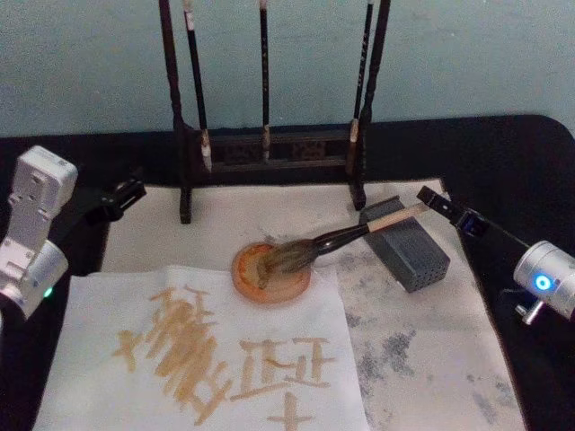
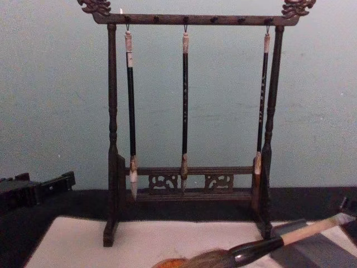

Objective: Pick up the brush from the inkstone, write on the paper, then place the brush back to its original position.

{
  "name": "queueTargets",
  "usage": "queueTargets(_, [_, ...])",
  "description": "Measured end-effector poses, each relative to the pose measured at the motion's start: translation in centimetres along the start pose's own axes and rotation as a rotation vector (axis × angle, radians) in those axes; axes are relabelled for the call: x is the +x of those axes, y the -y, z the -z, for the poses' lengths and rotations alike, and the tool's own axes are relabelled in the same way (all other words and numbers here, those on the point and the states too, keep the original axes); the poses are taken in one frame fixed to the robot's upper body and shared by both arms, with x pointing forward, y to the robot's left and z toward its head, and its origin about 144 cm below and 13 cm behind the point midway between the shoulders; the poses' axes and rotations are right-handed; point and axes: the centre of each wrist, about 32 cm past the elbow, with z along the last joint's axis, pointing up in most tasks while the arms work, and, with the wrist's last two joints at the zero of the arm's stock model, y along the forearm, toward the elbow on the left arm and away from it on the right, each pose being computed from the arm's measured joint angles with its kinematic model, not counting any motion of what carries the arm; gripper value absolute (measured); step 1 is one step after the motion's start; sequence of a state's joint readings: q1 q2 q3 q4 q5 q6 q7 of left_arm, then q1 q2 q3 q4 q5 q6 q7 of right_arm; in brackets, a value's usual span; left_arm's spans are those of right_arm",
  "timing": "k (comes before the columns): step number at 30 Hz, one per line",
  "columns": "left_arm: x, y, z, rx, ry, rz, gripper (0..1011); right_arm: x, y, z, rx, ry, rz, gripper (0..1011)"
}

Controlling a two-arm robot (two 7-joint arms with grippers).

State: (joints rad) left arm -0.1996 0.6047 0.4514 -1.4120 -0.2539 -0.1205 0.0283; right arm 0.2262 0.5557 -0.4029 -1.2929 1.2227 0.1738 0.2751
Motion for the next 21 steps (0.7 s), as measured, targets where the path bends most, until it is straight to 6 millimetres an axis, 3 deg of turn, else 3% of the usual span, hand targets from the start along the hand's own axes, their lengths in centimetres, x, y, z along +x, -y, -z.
queueTargets(21, [0.0,0.0,0.0,0.000,0.000,0.000,1000,-1.6,2.4,-1.2,0.049,0.223,0.068,1006])
